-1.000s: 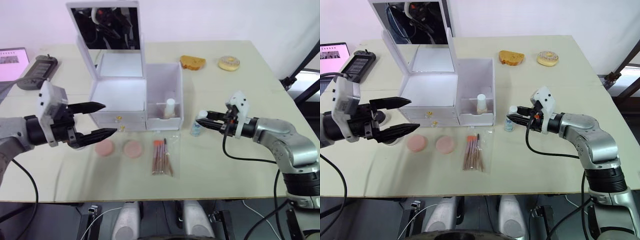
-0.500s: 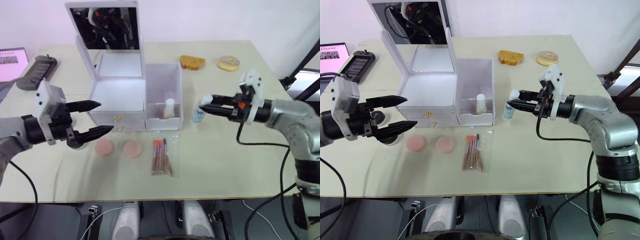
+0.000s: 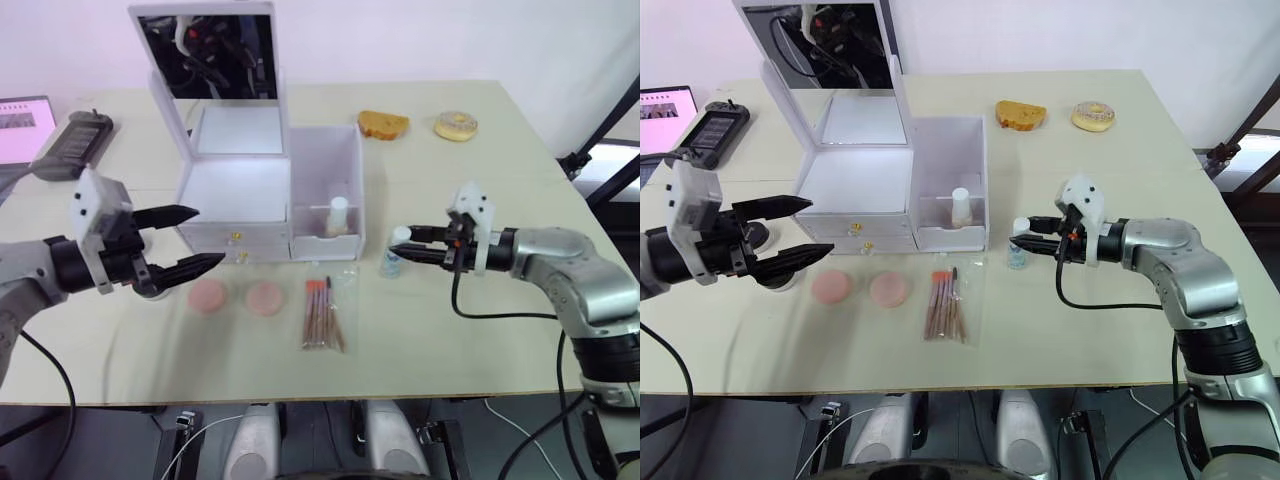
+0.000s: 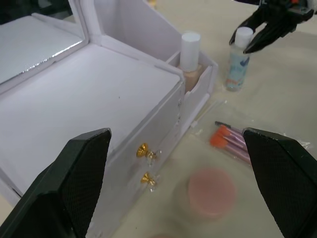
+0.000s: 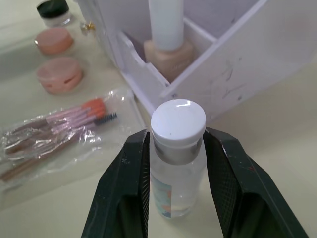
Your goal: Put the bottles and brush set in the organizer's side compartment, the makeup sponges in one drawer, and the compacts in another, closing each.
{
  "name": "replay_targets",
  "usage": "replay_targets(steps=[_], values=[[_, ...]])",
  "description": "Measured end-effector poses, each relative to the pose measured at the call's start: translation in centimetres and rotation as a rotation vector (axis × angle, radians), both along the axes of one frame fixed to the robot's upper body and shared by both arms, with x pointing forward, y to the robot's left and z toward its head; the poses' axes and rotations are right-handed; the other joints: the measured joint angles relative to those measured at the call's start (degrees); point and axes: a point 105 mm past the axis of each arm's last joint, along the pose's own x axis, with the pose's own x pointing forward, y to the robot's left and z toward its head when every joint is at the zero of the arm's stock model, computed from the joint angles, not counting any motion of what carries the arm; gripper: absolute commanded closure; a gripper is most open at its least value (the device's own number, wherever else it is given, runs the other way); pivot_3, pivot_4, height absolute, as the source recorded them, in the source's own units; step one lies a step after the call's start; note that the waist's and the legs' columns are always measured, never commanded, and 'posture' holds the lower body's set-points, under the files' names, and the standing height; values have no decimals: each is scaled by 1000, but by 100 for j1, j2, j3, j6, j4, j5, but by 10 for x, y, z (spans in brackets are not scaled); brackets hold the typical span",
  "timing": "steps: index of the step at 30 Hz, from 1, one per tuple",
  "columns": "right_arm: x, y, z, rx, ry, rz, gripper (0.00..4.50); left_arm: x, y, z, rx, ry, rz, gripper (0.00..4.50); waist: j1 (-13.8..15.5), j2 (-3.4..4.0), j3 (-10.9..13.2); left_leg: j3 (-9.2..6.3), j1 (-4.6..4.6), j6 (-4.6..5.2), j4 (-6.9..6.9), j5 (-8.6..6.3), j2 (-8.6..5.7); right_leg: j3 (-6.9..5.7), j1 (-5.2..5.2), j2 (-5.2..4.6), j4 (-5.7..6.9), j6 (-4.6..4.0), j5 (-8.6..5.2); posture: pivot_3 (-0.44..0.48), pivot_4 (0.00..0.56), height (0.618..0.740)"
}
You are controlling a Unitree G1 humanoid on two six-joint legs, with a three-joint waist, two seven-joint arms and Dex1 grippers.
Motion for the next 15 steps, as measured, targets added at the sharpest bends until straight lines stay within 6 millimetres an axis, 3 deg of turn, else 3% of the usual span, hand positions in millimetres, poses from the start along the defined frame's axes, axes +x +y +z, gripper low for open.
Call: replay_targets(steps=[7, 13, 14, 15], values=[[-2, 1, -2, 2, -23, 7, 3369, 1, -2, 3, 1, -8, -14, 0, 12, 0, 0, 1, 4, 0, 4, 0, 14, 0, 3, 14, 0, -9, 6, 0, 150, 740], [-5, -1, 2, 37, 7, -6, 342, 4, -4, 7, -1, -17, -26, 0, 20, 0, 0, 1, 3, 0, 1, 0, 20, 1, 2, 21, -1, -11, 6, 0, 150, 740], [-6, -1, 5, 57, 18, -8, 58, 4, -5, 5, -2, -11, -27, 0, 21, 0, 0, 0, 3, 0, 1, 0, 20, 2, 2, 21, -1, -11, 6, 0, 150, 740], [-7, -1, 10, 88, 29, -10, 58, 5, -4, 3, -5, -1, -27, 0, 22, 0, 0, 0, 2, 0, 1, 0, 20, 2, 2, 22, -2, -11, 6, 0, 150, 740]])
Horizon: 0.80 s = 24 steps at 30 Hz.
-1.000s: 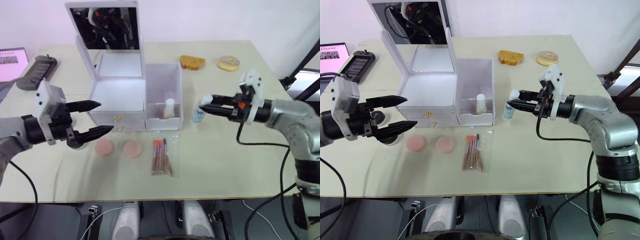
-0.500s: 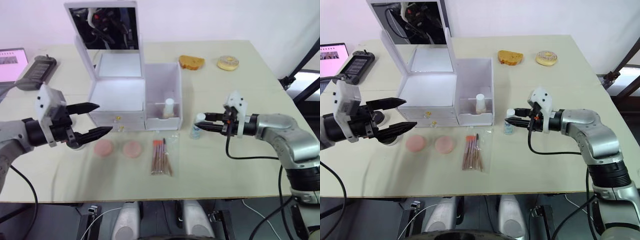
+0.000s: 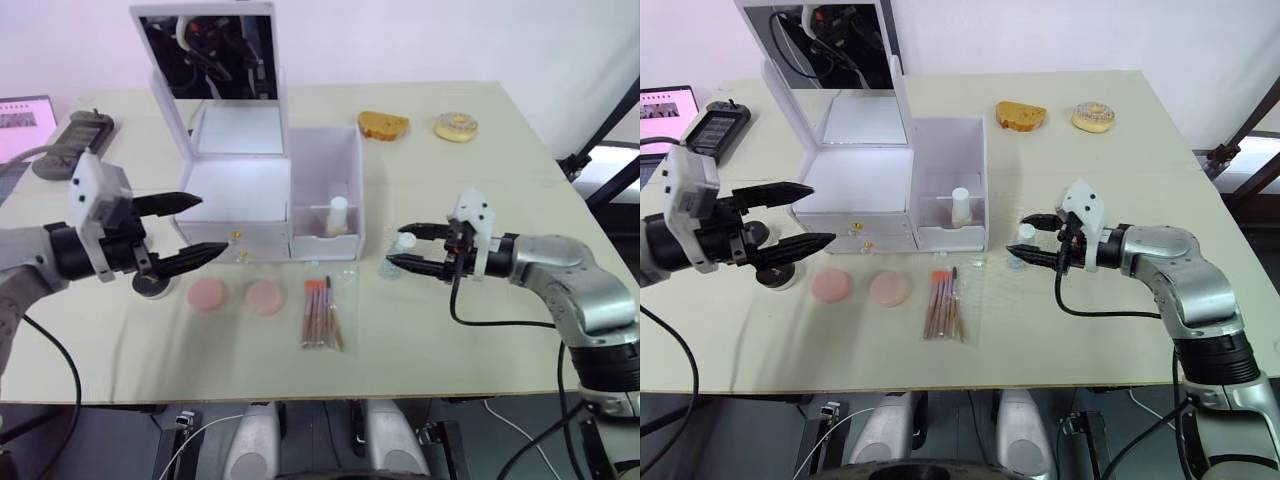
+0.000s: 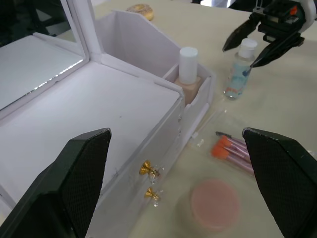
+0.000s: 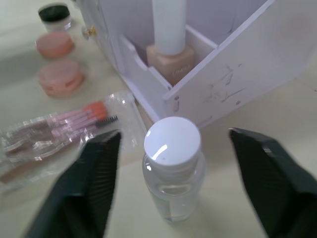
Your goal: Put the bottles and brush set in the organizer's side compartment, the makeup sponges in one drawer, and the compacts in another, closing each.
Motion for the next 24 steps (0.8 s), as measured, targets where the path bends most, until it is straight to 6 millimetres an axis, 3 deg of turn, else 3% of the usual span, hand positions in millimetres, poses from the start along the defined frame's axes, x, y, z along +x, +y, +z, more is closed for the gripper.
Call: replay_targets(steps=[3, 13, 17, 22, 24], values=[[-3, -1, 6, 36, 14, 1, 58, 0, 0, -1, -1, 3, -1, 0, -5, 0, 0, 1, 0, 0, 1, 0, 1, 1, 0, 1, 0, 0, 0, 0, 150, 740], [2, -8, -1, 23, 23, -28, 58, 0, 0, -1, 0, 5, -4, 0, -2, 0, 0, 1, 1, 0, 1, 0, 4, 2, -1, 5, 0, -2, 1, 0, 150, 740], [3, -9, -4, 7, 20, -31, 1315, 0, 0, -1, 0, 5, -2, 0, -7, 0, 0, 1, 1, 0, 1, 0, 6, 2, -2, 7, 0, -2, 1, 0, 150, 740], [2, -4, -7, 10, 27, -19, 3854, 0, 0, -3, 0, 13, 4, 0, -4, 0, 0, 0, 1, 0, 1, 0, 8, 3, -2, 10, 0, -3, 2, 0, 150, 740], [2, -3, -7, 10, 29, -18, 3879, 0, 1, -4, 0, 14, 4, 0, -3, 0, 0, 1, 1, 0, 2, 0, 10, 4, -2, 12, 0, -4, 2, 0, 150, 740]])
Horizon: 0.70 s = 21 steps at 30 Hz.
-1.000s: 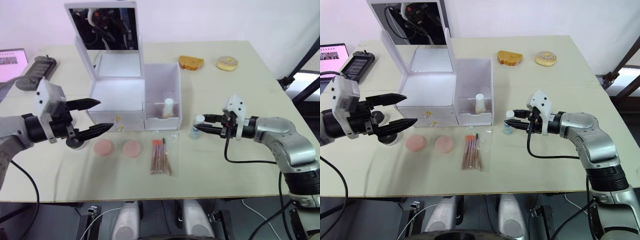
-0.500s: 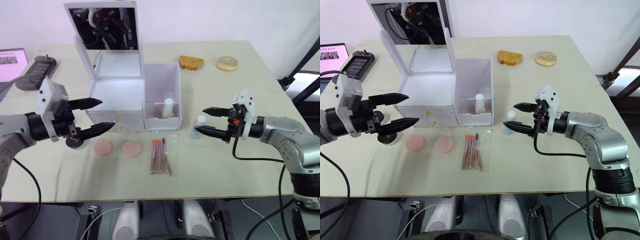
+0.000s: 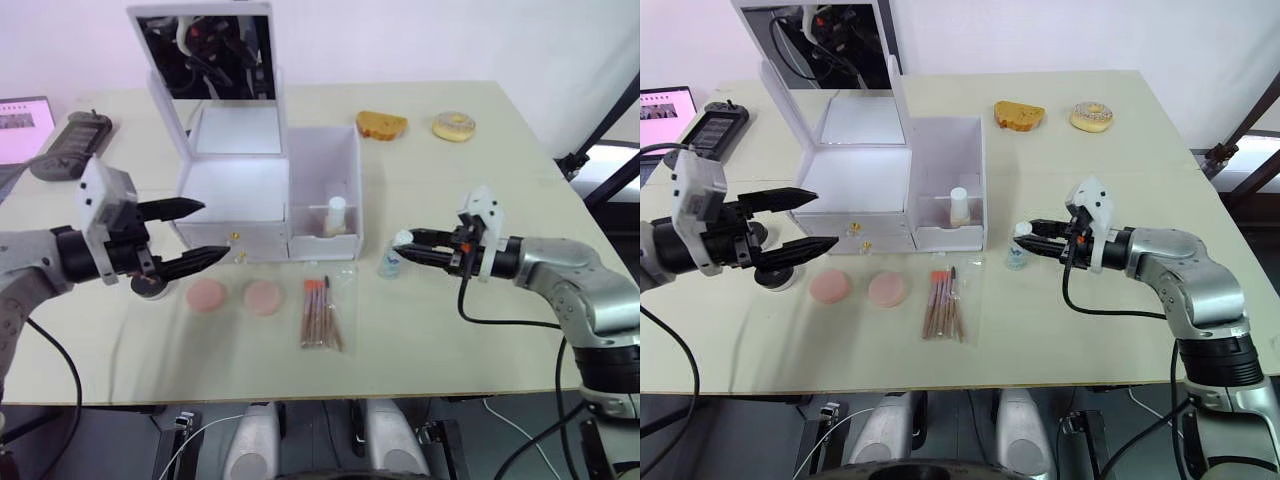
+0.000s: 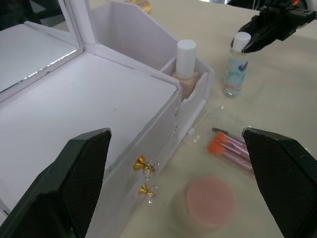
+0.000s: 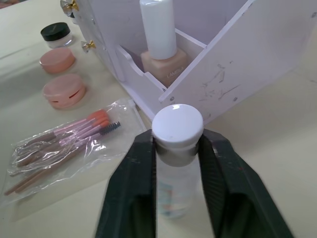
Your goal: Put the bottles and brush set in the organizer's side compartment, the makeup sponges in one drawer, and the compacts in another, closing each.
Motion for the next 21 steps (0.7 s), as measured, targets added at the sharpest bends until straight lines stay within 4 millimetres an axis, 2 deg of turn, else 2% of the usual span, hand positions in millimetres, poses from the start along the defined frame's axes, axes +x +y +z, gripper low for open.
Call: replay_targets(steps=[10, 12, 13, 17, 21], values=[[0, -1, 1, 4, -7, 13, 3879, 0, 0, 0, 0, 0, 1, 0, -1, 0, 0, 0, 0, 0, 0, 0, 4, 1, -1, 5, 0, -2, 1, 0, 150, 740], [2, 0, 7, 5, -20, 20, 3879, 0, 0, 0, -1, 1, 2, 0, -11, 1, 0, 3, 0, 0, 0, 0, 6, 5, -4, 8, 0, -6, 3, 0, 150, 740], [3, 2, 14, 10, -31, 31, 3879, 0, 1, 0, -2, 2, 3, 0, -19, 2, 1, 5, 1, 0, 1, 0, 8, 8, -5, 11, 0, -6, 4, 0, 150, 740], [3, 17, 61, 30, -127, 124, 3879, 0, 6, -5, -3, 15, 27, 0, -26, 3, 2, 7, 4, 0, -5, 0, 20, 17, -12, 28, 1, -9, 5, 0, 150, 740], [0, 33, 94, 27, -161, 203, 3879, -1, 19, -8, -25, 23, 82, 0, -27, 4, 2, 13, 2, 0, -7, 0, 24, 23, -21, 32, 0, -18, 9, 0, 150, 740]])
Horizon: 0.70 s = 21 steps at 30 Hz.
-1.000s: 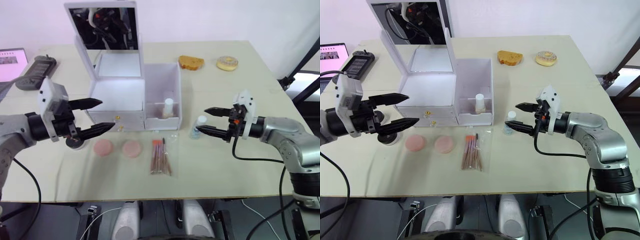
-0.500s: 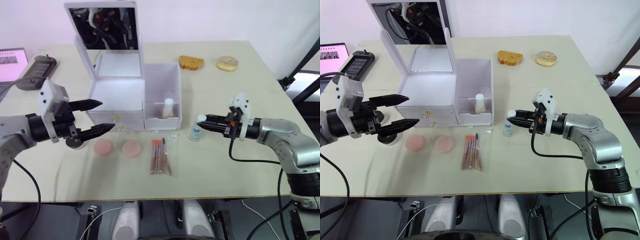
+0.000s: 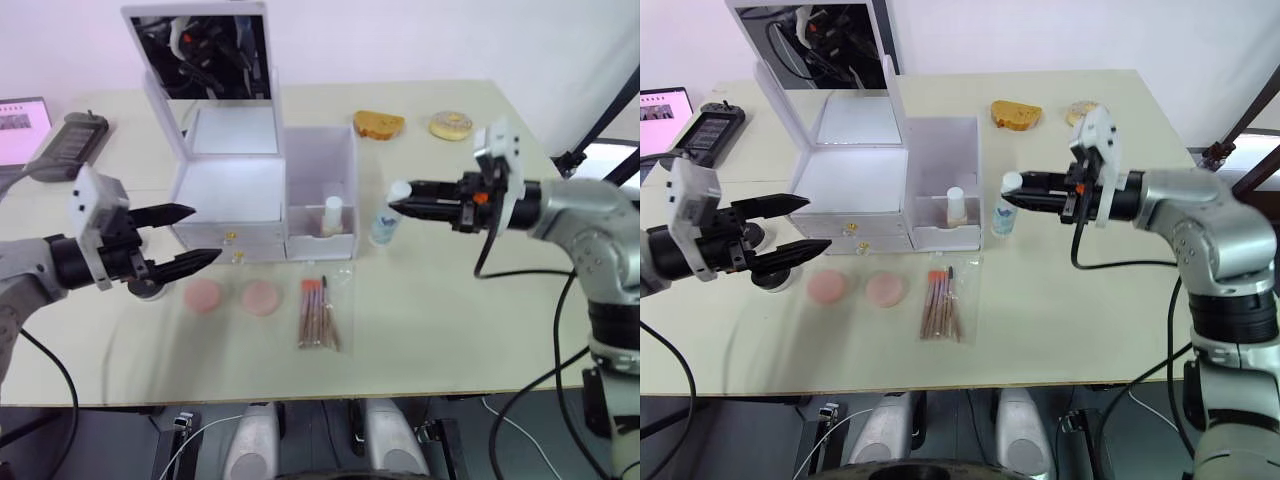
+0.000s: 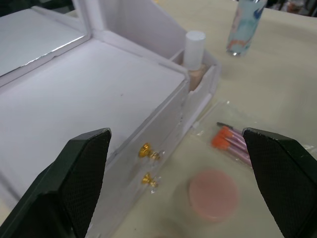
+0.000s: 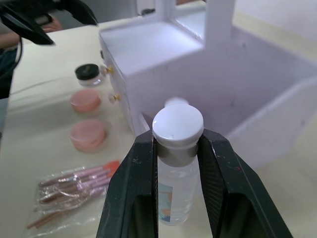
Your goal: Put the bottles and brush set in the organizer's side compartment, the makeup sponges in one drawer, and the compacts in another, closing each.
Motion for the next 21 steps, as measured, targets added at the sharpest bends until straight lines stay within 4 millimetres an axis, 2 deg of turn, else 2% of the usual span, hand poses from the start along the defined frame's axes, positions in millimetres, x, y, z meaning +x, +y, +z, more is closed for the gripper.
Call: replay_targets(steps=[4, 6, 14, 18, 21], values=[[-3, 41, 47, 69, -87, 150, 3879, -4, 8, -4, -28, -2, 41, 0, -49, 0, 0, 7, 1, 0, -2, 0, 6, 13, -8, 10, 3, -7, 6, 0, 150, 740], [-4, 63, 59, 78, -116, 219, 3879, -7, 15, -7, -38, -3, 75, 0, -51, -1, -1, 6, 2, 0, -3, 0, 10, 14, -8, 16, 2, -9, 7, 0, 150, 740], [23, 107, 43, 34, -110, 288, 3879, -20, 24, -15, -40, -3, 149, 0, 13, -2, -1, 13, -2, 0, -1, 0, 8, 23, -9, 16, 0, -10, 8, 0, 150, 740], [31, 110, 30, -39, -113, 289, 3879, -26, 26, -12, -30, -21, 173, 0, 9, -1, -1, 14, -2, -1, -1, 0, 8, 23, -10, 16, 0, -10, 8, 0, 150, 740], [32, 108, 27, -59, -122, 297, 3879, -29, 25, -11, -25, -25, 176, 0, -8, -1, -1, 14, 1, -1, -3, 0, 9, 24, -10, 19, 1, -11, 8, 0, 150, 740]])
